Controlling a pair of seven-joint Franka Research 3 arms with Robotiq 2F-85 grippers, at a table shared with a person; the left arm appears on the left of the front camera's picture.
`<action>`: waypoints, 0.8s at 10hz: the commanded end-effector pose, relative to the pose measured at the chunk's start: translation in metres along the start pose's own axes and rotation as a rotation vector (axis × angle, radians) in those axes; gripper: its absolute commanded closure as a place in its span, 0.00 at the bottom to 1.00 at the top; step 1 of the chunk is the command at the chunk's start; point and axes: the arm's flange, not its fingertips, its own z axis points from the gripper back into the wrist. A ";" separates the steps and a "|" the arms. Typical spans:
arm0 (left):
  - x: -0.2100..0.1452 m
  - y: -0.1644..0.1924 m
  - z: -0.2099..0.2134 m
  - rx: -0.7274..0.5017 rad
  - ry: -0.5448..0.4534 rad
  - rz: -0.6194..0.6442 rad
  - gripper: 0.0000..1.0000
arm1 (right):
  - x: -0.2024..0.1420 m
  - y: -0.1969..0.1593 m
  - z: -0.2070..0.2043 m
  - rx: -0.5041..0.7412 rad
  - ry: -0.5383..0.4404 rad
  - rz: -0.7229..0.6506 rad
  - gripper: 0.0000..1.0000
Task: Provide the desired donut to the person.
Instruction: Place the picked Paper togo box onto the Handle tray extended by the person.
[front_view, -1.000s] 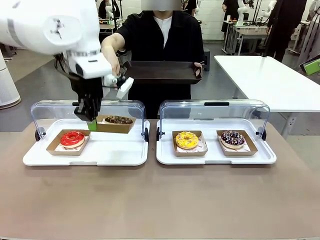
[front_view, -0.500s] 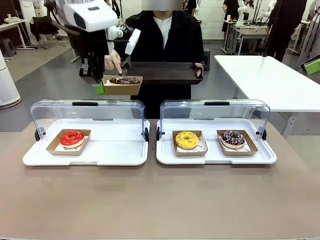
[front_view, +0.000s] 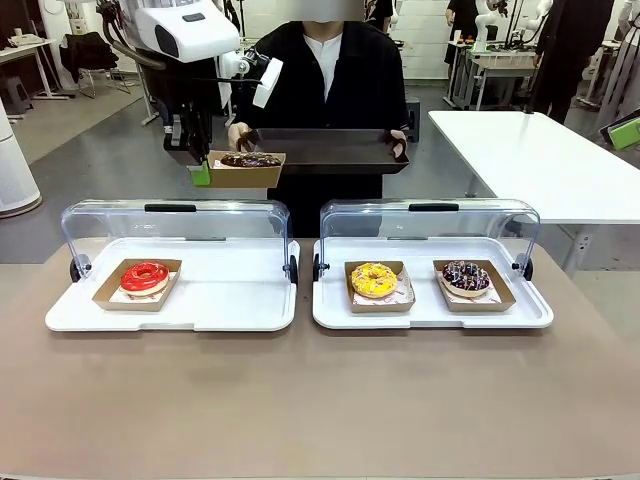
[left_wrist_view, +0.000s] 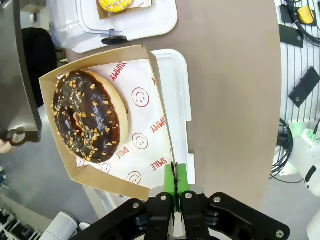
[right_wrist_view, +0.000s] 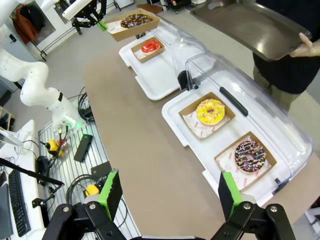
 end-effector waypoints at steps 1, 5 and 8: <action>-0.001 -0.002 0.005 0.008 -0.008 0.003 1.00 | -0.001 0.000 -0.001 0.007 -0.008 0.002 0.00; -0.001 -0.002 0.005 0.008 -0.008 0.003 1.00 | -0.001 0.000 -0.001 0.007 -0.008 0.002 0.00; -0.001 -0.002 0.005 0.008 -0.008 0.003 1.00 | -0.001 0.000 -0.001 0.007 -0.008 0.002 0.00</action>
